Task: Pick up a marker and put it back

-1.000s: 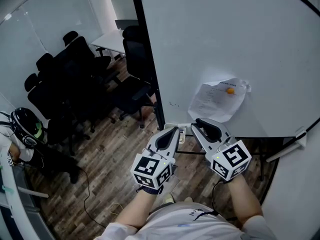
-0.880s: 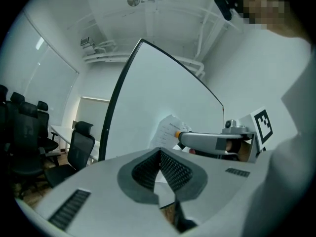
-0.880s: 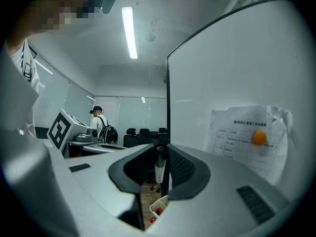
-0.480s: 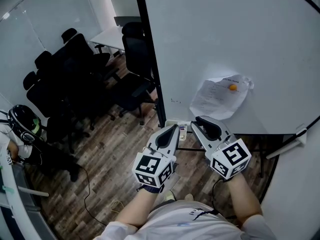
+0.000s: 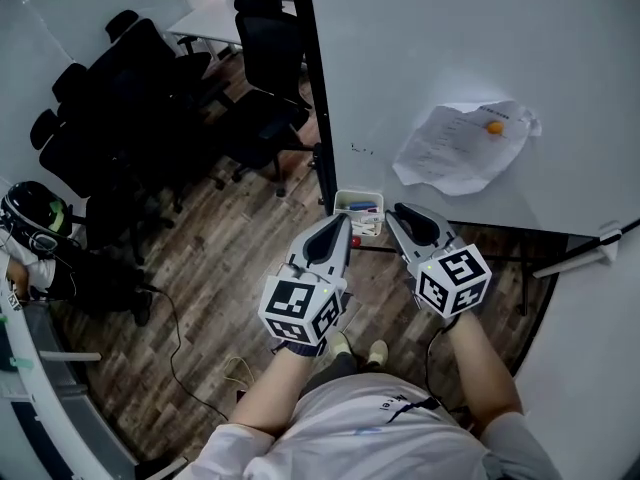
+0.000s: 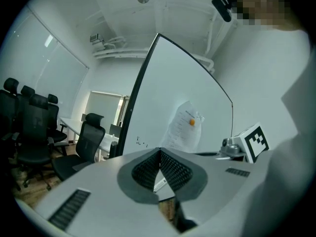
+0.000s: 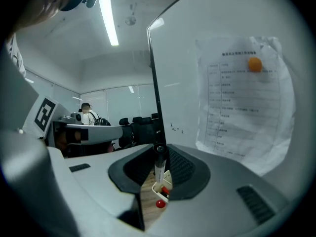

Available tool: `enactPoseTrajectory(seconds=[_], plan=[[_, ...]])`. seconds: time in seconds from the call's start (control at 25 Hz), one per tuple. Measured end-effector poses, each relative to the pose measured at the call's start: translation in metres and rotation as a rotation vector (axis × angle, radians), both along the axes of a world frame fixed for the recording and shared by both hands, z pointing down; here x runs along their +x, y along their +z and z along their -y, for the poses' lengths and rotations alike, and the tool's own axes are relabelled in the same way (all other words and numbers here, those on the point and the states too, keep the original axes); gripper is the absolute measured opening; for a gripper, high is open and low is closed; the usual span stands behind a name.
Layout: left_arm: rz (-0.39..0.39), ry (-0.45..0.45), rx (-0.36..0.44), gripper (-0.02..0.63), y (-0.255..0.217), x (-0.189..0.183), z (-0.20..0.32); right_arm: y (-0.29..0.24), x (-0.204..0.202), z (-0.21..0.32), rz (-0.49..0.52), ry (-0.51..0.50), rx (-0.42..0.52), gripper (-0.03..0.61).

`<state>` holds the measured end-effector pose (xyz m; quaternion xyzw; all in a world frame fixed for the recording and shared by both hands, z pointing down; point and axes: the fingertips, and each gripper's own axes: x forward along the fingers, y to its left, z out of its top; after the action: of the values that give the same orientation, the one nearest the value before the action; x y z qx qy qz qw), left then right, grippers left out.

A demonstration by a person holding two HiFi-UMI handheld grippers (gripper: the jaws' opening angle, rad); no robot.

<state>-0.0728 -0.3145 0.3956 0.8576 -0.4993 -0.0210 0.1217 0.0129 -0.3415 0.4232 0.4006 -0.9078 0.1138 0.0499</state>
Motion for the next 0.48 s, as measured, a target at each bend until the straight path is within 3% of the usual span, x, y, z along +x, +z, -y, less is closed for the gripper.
enactPoseTrajectory(seconds=[0.48], plan=[[0.006, 0.014, -0.088, 0.011, 0.064, -0.017, 0.015, 0.100, -0.039, 0.028, 0.012, 0.033, -0.146, 0.087]])
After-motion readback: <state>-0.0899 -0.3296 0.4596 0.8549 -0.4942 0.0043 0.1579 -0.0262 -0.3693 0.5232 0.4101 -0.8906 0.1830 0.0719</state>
